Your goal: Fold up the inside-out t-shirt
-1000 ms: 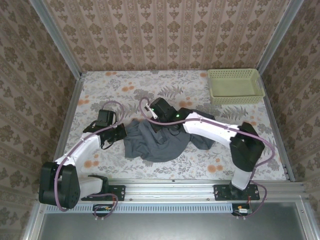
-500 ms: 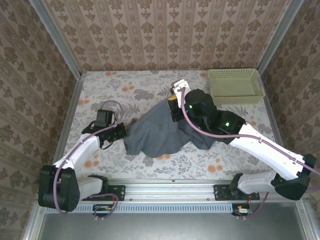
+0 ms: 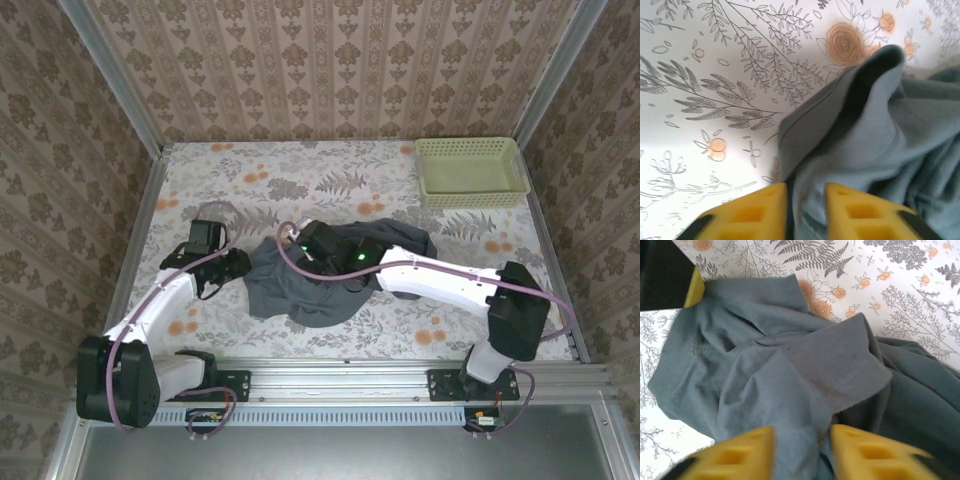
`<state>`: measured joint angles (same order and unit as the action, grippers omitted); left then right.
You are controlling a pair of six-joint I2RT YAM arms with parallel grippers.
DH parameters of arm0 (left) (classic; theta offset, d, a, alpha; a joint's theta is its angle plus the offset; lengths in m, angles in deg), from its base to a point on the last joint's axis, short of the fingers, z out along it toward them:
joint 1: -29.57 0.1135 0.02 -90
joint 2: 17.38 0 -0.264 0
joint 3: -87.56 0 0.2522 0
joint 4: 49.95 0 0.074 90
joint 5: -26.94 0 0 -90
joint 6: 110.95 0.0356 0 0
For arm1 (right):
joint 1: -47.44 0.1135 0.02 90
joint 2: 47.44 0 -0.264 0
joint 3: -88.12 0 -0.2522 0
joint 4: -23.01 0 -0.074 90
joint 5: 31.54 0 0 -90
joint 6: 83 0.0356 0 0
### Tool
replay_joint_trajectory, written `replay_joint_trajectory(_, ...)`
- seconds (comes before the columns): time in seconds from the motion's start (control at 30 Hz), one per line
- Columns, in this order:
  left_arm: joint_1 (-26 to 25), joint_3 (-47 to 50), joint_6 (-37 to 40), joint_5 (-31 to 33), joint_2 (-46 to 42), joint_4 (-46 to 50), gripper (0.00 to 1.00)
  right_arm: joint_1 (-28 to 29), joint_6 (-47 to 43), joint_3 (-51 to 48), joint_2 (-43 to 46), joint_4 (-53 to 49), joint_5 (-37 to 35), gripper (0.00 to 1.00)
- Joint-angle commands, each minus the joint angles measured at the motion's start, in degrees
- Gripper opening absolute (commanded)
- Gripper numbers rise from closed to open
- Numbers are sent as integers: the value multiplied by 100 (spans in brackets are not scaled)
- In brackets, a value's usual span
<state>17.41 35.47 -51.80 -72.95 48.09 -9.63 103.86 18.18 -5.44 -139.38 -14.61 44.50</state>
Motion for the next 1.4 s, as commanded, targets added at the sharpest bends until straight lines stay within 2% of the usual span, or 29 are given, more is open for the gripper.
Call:
replay_joint_trajectory(0.0, -22, -205, -27, 439, -395, 477, 43, -222, 275, -251, 716, 155, 73, 50)
replay_joint_trajectory(0.1, -499, -570, -90, 1075, -728, 953, 56, -568, 589, -647, 1019, 184, 173, 52)
replay_joint_trajectory(0.2, -1435, -1001, -107, 1631, -798, 1198, 64, -866, 934, -1030, 1179, 287, 176, 54)
replay_joint_trajectory(0.33, -2651, -1466, 105, 1868, -364, 1062, 72, -1202, 1472, -1474, 1542, 404, 17, 55)
replay_joint_trajectory(0.43, -3268, -1759, 314, 2151, 248, 1023, 75, -1376, 1713, -1790, 1809, 562, -29, 56)
replay_joint_trajectory(0.67, -4277, -2672, 325, 3168, 1710, 1405, 86, -1461, 1934, -2231, 2226, 538, -412, 58)
replay_joint_trajectory(0.83, -4471, -3255, 74, 3712, 2524, 1904, 88, -1528, 2078, -2516, 2337, 645, -388, 60)
replay_joint_trajectory(0.9, -4465, -3426, -105, 3957, 2774, 2185, 84, -1535, 2105, -2564, 2331, 695, -313, 61)
replay_joint_trajectory(1.03, -4332, -3410, -315, 4149, 2846, 2365, 63, -1529, 2042, -2567, 2248, 755, -142, 61)
replay_joint_trajectory(1.23, -3863, -2670, -432, 3757, 2259, 1869, 32, -1520, 2002, -2481, 2043, 788, -67, 61)
replay_joint_trajectory(1.37, -3598, -1962, -465, 3417, 1528, 1281, 18, -1489, 1976, -2357, 1883, 832, 69, 61)
